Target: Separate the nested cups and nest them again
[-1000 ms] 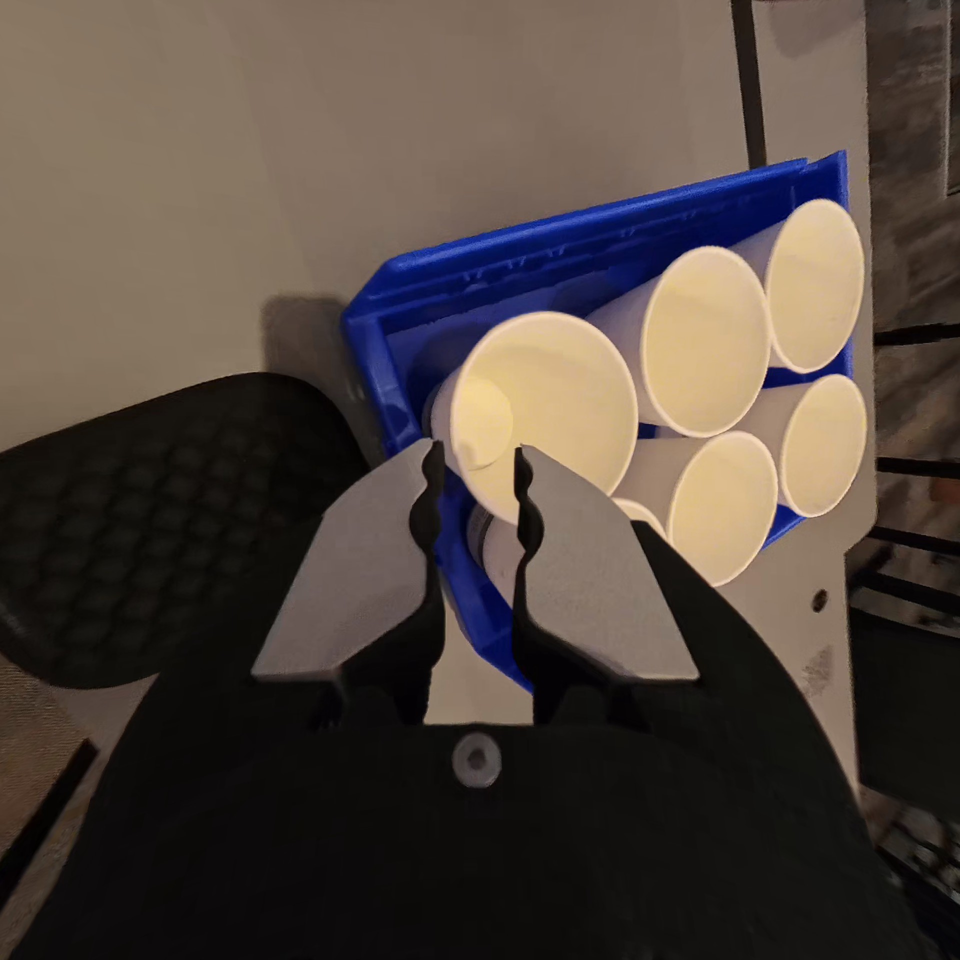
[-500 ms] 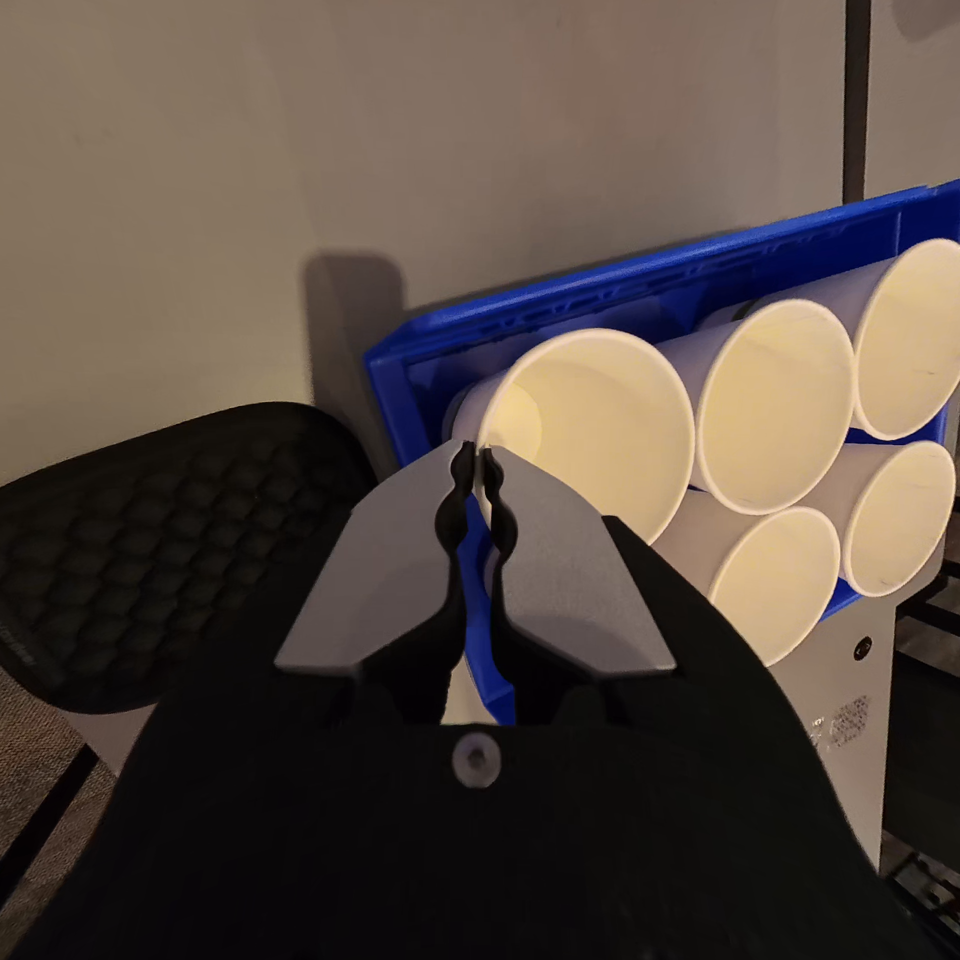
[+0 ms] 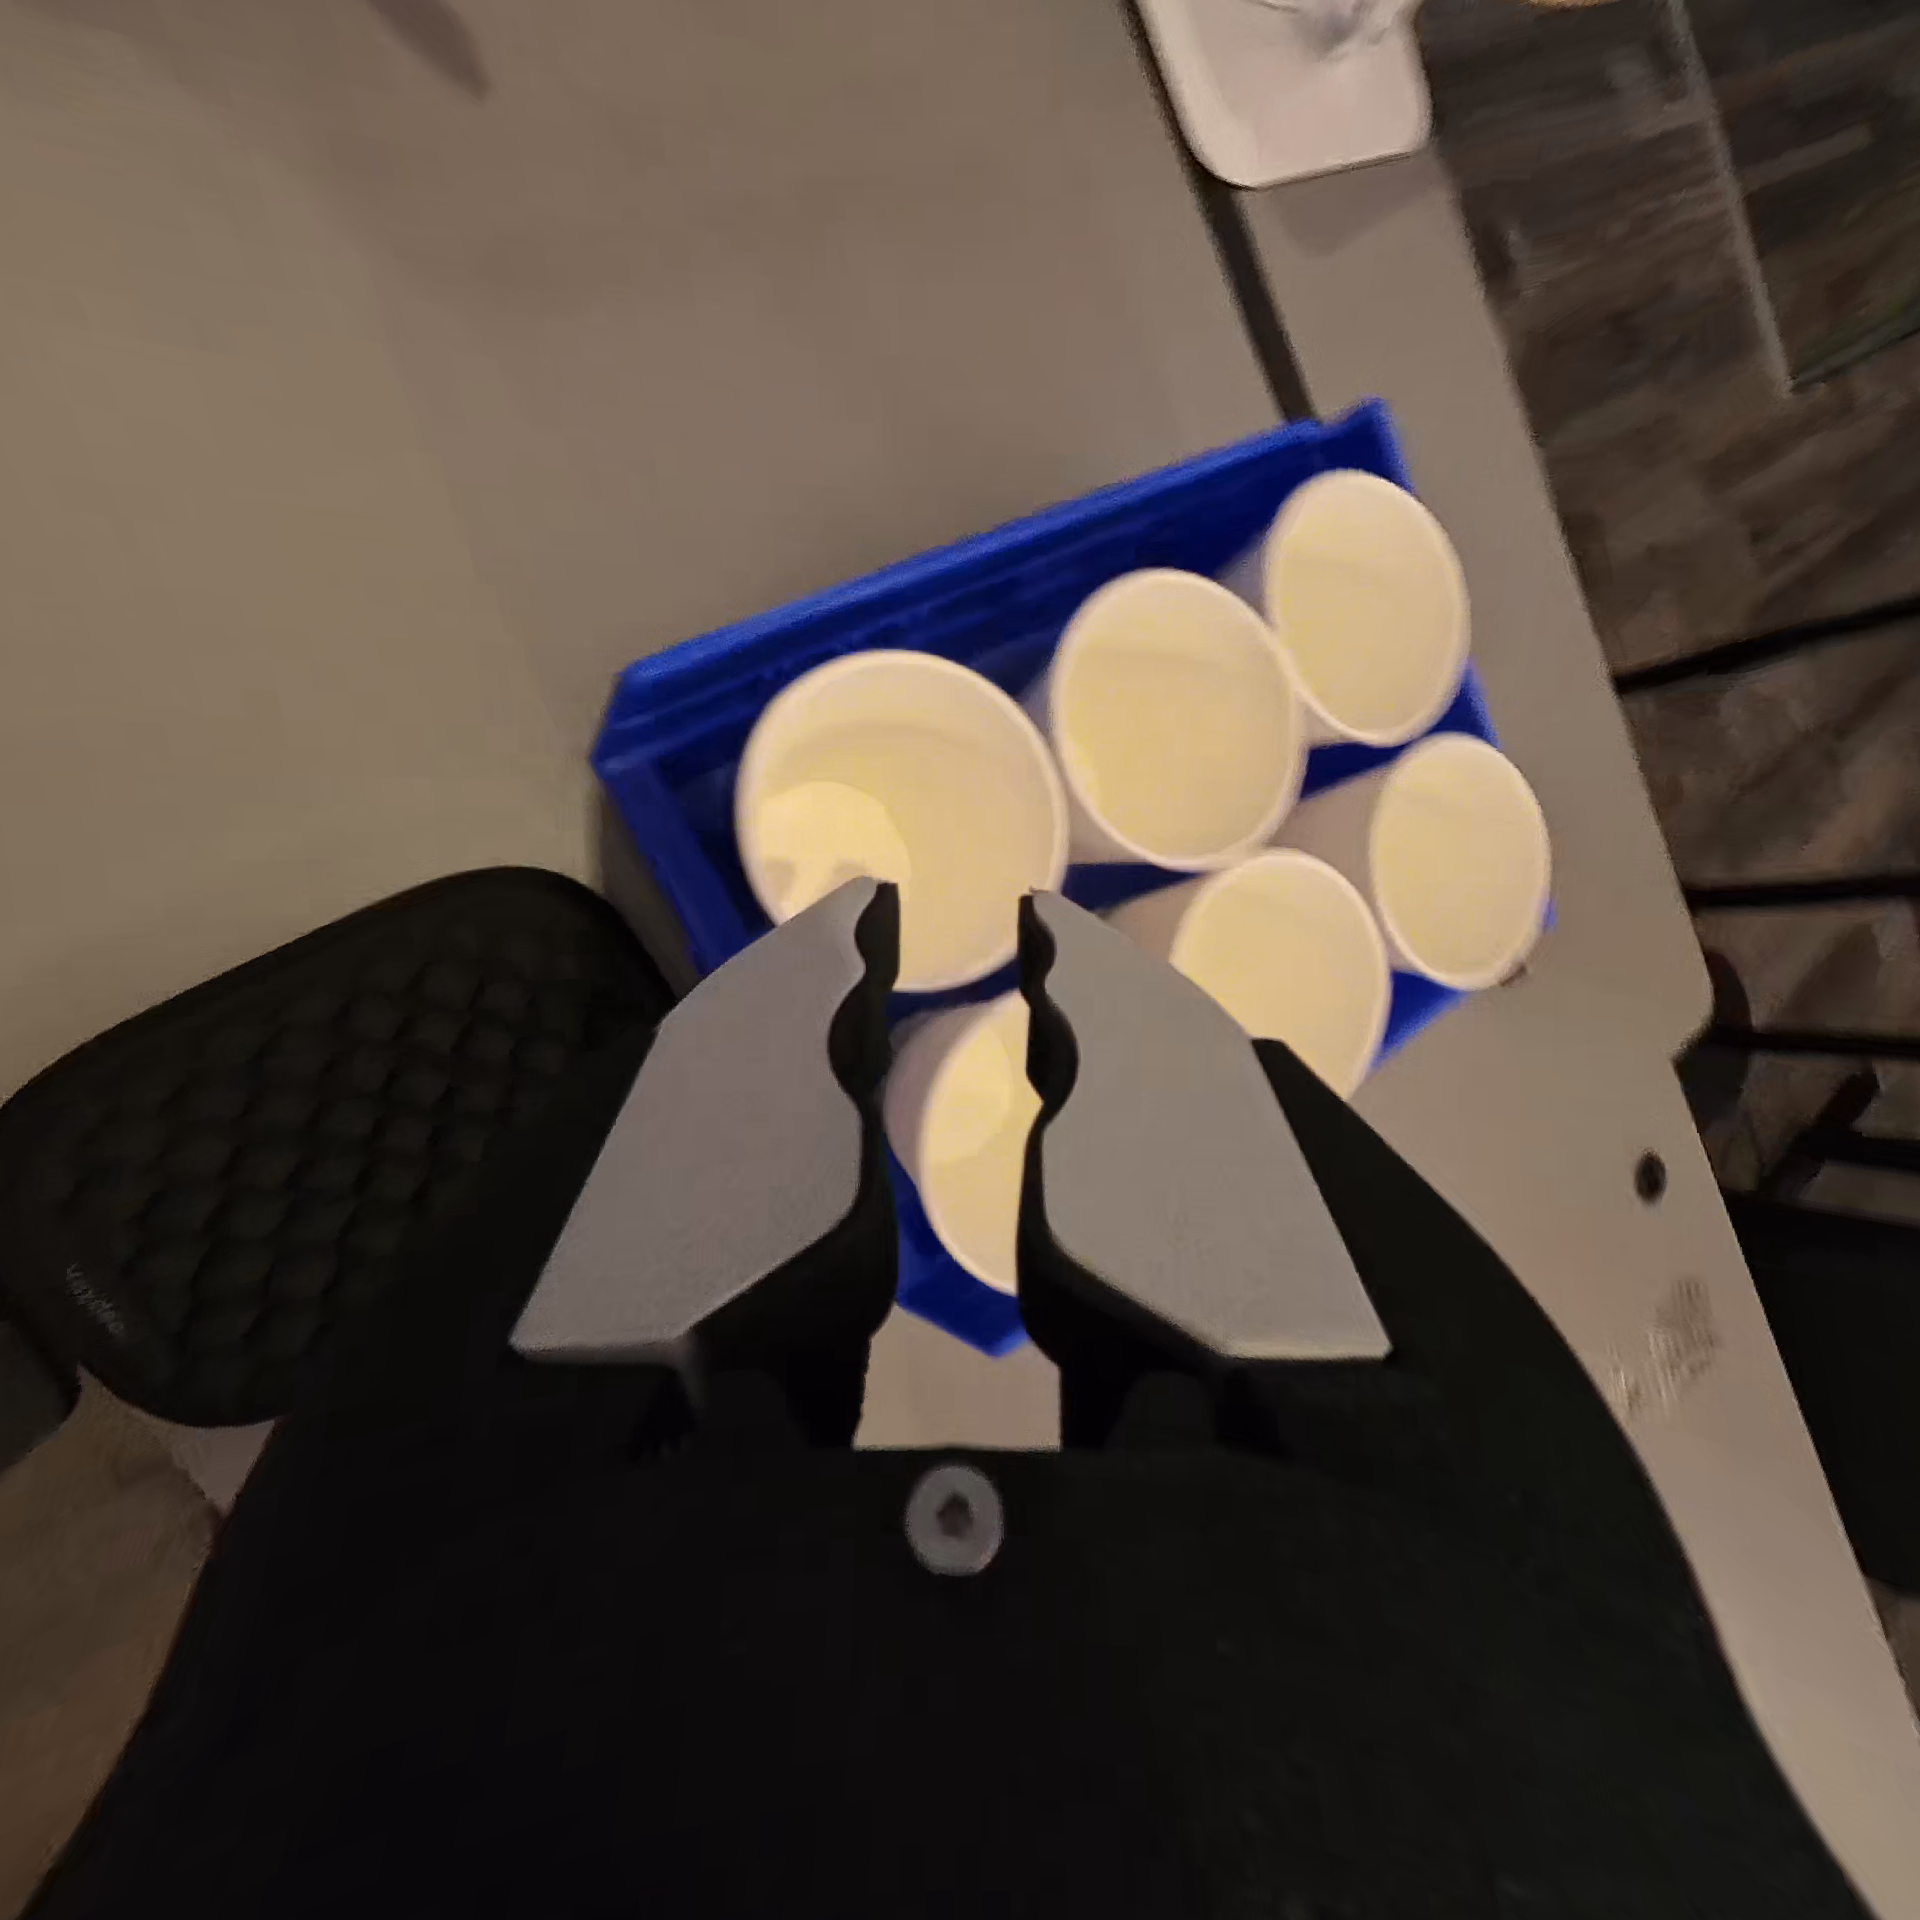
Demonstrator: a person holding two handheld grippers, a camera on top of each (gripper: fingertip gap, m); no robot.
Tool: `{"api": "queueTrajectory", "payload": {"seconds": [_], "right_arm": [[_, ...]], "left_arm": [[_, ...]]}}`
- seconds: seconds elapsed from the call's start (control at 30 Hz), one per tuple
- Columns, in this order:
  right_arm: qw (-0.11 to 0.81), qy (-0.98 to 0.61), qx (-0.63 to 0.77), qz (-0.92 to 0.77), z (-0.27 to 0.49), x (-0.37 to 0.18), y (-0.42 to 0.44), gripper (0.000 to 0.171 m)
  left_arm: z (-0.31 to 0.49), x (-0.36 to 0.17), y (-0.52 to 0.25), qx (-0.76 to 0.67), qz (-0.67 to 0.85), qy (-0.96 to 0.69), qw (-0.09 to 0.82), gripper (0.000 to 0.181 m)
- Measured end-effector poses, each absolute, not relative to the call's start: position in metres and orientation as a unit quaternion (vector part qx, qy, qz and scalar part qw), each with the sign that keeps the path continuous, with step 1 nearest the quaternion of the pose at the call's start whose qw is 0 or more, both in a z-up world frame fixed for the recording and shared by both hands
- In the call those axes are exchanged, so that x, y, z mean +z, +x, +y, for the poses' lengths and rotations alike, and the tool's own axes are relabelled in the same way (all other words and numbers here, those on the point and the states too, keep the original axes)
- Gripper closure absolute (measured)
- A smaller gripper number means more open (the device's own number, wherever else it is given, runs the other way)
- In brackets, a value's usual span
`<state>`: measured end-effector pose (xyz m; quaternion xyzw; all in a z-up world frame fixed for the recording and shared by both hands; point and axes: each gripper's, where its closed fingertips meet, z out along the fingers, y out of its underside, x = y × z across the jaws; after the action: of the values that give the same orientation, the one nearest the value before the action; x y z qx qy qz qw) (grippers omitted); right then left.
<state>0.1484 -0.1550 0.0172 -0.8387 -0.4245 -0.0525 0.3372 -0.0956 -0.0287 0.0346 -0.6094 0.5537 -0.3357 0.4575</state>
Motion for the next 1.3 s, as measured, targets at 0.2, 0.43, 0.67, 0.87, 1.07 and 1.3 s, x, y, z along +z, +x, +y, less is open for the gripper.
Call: {"api": "queueTrajectory", "payload": {"seconds": [0.2, 0.43, 0.67, 0.87, 1.07, 1.3], "right_arm": [[0.311, -0.917, -0.093, -0.231, -0.152, 0.027, 0.246, 0.147], [0.258, -0.962, 0.074, -0.047, -0.13, -0.023, 0.285, 0.144], [0.179, -0.975, 0.133, -0.001, -0.116, -0.058, 0.293, 0.144], [0.133, -0.981, 0.143, 0.001, -0.114, -0.076, 0.293, 0.147], [0.103, -0.982, 0.156, 0.012, -0.111, -0.089, 0.29, 0.15], [0.094, -0.984, 0.15, 0.004, -0.108, -0.096, 0.284, 0.164]], "left_arm": [[-0.025, 0.035, -0.098, -0.332, 0.55, -0.613, 0.46, 0.085], [-0.024, 0.033, -0.098, -0.328, 0.551, -0.615, 0.46, 0.085], [-0.021, 0.026, -0.097, -0.323, 0.552, -0.621, 0.453, 0.086], [-0.017, 0.025, -0.098, -0.322, 0.548, -0.625, 0.452, 0.086], [-0.016, 0.024, -0.099, -0.32, 0.547, -0.627, 0.452, 0.086], [-0.012, 0.026, -0.107, -0.291, 0.547, -0.638, 0.458, 0.087]]}}
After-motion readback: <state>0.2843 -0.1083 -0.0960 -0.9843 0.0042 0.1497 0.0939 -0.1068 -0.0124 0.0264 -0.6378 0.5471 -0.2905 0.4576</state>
